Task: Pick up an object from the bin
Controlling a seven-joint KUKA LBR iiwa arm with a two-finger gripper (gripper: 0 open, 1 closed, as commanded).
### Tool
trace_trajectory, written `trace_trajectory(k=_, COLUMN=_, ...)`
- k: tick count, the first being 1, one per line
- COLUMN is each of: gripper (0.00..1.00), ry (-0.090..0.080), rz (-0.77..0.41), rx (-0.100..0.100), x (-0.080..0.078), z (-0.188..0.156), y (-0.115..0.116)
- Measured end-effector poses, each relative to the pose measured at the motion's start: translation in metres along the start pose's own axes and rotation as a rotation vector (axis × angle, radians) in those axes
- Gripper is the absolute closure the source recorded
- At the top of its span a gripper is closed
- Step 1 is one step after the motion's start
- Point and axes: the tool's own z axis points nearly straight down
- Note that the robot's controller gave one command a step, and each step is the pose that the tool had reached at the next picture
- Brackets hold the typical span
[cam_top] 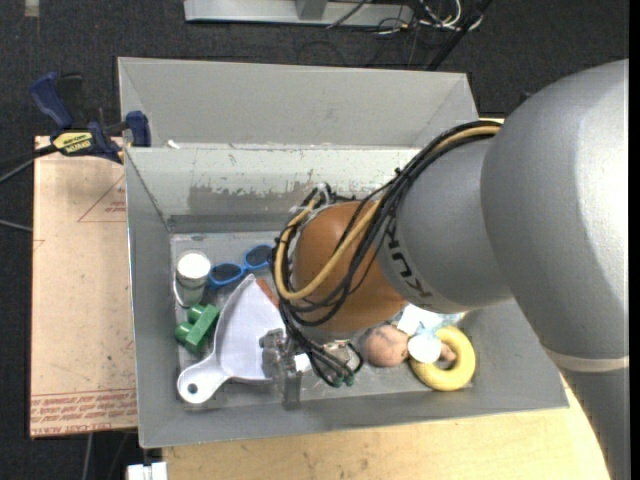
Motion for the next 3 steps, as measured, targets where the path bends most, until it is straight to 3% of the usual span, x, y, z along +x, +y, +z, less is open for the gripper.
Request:
trace_trajectory(k=1, gripper=1.00, ry=0.000, rz=0.000, rx=0.000, x=0.000, z=0.000, y=0.000)
trace_trajectory(k=2, gripper=1.00, ry=0.005, rz=0.008, rx=-0.001, x=0.001, z=-0.035, y=-0.007)
trace_trajectory(k=3, gripper=0.00, ry=-0.002, rz=0.004, rx=-0.002, x=-0.003, z=-0.083, y=0.002)
